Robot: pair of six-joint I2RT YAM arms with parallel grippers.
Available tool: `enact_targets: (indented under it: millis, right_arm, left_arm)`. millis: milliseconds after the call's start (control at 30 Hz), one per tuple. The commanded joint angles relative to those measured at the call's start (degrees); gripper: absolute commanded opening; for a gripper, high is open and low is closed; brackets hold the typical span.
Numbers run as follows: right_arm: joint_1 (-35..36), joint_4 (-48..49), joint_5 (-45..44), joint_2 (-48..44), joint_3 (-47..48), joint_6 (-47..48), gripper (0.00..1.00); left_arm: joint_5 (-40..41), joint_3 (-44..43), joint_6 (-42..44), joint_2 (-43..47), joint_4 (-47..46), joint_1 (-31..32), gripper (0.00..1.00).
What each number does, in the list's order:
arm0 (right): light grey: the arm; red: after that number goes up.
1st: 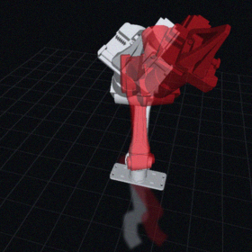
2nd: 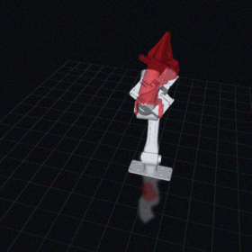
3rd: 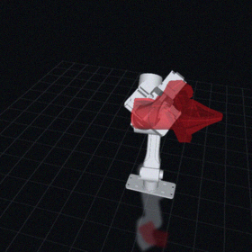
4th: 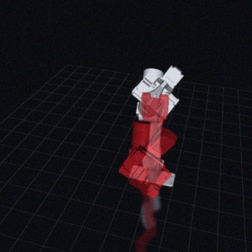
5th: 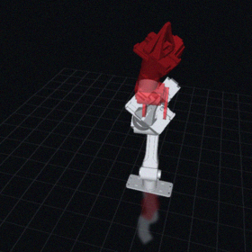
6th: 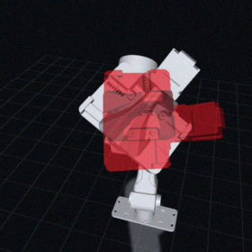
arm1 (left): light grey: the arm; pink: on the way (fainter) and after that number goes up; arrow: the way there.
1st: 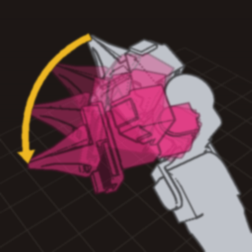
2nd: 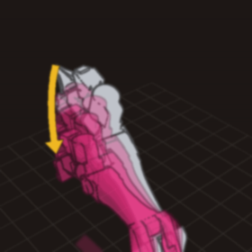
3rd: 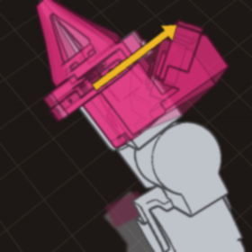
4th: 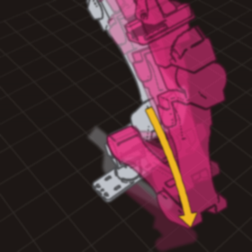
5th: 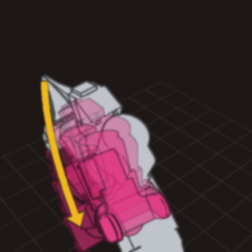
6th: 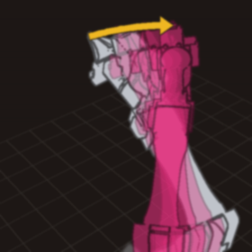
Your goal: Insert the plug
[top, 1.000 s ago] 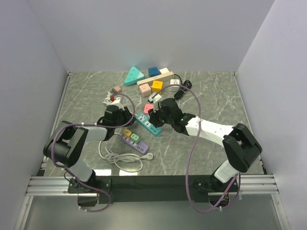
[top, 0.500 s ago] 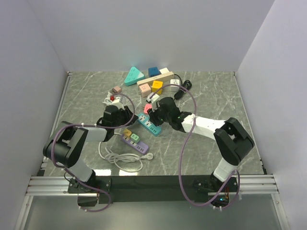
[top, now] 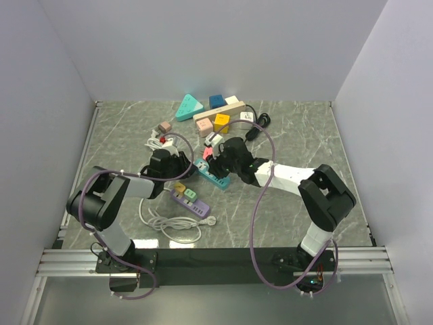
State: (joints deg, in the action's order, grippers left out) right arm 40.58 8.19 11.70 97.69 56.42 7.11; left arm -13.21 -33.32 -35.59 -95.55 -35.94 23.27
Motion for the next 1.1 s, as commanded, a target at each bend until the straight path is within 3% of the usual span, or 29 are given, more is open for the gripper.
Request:
enact_targets:
  millis: [0,400,1067]
  right_arm:
    - [-0.76,3.41,0.25,1.1,1.58,1.06,0.0]
    - [-3.49,3.33,0.51,1.98,1.67,1.85,0.0]
    - [-3.93,-0.28,10.09,4.26,2.73,6.42,0.0]
  left_arm:
    - [0.29,-1.92,0.26,-0.69,-1.06,0.81,0.33]
    - [2.93,-2.45,1.58,0.19,2.1,0.99,0.33]
    - [2.75,-4.21,2.72,-0.69,4.22,0.99,0.32]
